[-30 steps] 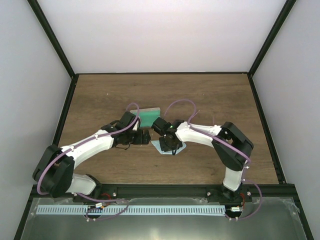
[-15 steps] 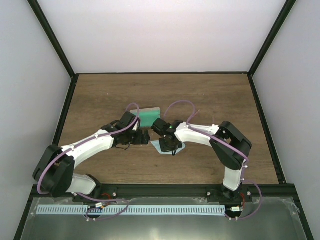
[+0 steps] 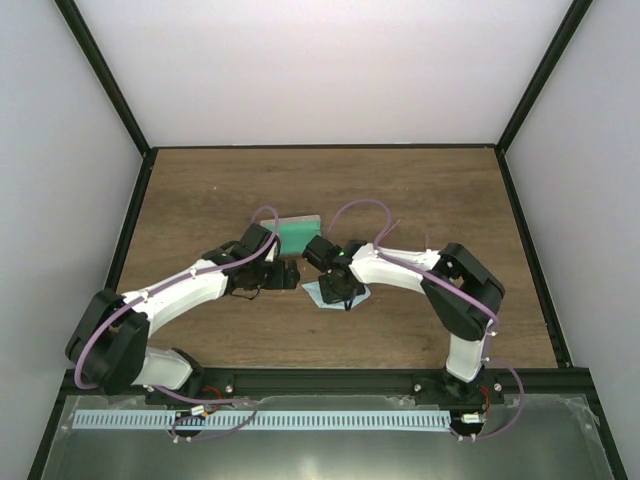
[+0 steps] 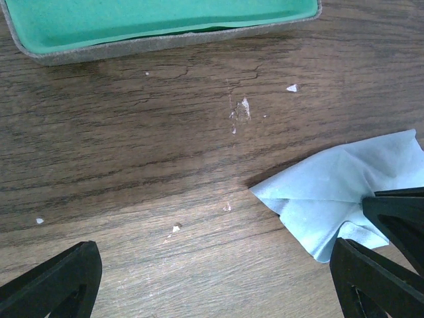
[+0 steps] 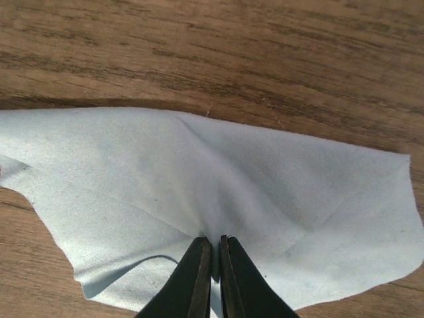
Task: Organize the sunglasses
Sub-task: Adjust the glasses cleaning cloth at the center of the board.
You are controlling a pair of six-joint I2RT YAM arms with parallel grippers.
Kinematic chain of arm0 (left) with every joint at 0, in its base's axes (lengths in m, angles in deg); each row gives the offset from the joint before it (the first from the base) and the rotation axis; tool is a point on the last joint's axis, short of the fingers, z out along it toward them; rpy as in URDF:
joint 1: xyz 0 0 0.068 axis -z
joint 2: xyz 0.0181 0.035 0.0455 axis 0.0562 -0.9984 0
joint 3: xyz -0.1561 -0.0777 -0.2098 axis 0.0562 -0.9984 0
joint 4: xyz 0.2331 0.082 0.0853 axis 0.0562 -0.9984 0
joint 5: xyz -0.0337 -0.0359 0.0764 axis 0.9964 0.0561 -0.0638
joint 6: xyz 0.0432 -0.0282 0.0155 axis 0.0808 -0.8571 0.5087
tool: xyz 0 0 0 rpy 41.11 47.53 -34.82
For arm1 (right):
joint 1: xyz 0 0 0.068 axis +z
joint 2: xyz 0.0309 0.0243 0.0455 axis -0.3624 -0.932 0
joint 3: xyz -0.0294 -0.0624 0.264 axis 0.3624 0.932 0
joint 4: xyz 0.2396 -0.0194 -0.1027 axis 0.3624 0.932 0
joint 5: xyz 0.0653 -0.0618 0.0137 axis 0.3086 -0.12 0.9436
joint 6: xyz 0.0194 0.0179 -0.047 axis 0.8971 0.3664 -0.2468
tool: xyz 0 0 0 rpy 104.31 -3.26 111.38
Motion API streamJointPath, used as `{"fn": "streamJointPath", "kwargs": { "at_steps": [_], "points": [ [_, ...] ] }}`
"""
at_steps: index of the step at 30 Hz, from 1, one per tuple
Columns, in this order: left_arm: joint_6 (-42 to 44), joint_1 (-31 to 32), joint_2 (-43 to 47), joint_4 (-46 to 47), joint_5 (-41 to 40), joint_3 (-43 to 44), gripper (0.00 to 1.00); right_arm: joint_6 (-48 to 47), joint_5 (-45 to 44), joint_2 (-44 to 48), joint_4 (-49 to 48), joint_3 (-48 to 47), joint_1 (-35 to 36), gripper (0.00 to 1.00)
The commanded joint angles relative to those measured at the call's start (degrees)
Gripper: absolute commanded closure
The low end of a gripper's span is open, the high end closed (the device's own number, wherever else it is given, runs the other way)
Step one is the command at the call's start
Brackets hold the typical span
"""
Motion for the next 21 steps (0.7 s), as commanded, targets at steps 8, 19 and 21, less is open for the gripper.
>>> {"fn": "streamJointPath", "kwargs": {
  "at_steps": [8,19,21],
  "points": [
    [0.5,0.2,0.5,0.4,0.0,-0.9,0.04,-1.7,-3.0,-0.5,2.1,-6.1,-0.1,0.95],
    [1.9,0.2,0.7,-0.4,0.2,-0.9,0.03,-3.8,-4.7,-4.8,2.9,-11.3,-3.4,0.95],
    [2.1,0.2,0.8,-0.6,0.3,-0.9,0.03,-4.6,-5.0,-5.3,2.7,-11.9,-4.3,0.95]
  ]
}}
